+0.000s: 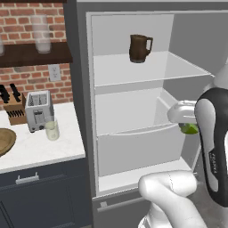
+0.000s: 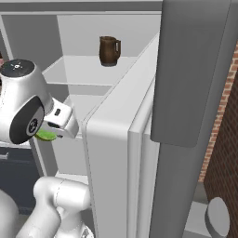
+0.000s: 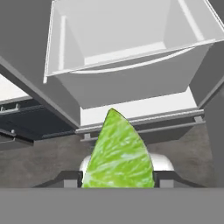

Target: Grab a lemon wedge from the fridge and one ice cube from the ice bowl, and put them in the glass of lemonade.

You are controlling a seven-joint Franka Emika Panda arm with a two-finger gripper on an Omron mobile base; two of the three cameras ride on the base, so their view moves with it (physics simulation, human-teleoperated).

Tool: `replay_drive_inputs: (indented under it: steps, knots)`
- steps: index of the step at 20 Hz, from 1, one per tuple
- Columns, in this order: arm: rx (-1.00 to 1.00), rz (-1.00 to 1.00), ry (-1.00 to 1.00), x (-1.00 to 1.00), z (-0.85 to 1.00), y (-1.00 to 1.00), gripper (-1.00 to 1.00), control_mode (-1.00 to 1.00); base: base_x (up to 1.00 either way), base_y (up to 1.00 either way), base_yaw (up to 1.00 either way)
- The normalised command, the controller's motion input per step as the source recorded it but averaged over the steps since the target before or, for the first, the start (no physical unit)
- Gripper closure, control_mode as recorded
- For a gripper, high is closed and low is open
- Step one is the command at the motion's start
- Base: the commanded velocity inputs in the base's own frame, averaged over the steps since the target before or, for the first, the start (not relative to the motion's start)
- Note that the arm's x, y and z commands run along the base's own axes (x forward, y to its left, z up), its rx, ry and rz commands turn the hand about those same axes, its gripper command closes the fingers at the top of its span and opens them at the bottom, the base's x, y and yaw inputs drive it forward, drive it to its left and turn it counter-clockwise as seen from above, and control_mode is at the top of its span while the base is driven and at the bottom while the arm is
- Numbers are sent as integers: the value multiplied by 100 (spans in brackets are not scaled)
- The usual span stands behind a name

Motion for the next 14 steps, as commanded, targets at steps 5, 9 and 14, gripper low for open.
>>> replay_drive_inputs:
  steps: [5,9,14]
  knots:
    - [0,0,-1,-62,0,0,100,-100,0,0,0]
    - [0,0,0,-9,0,0,100,-100,0,0,0]
    - [0,0,0,0,0,0,100,-100,0,0,0]
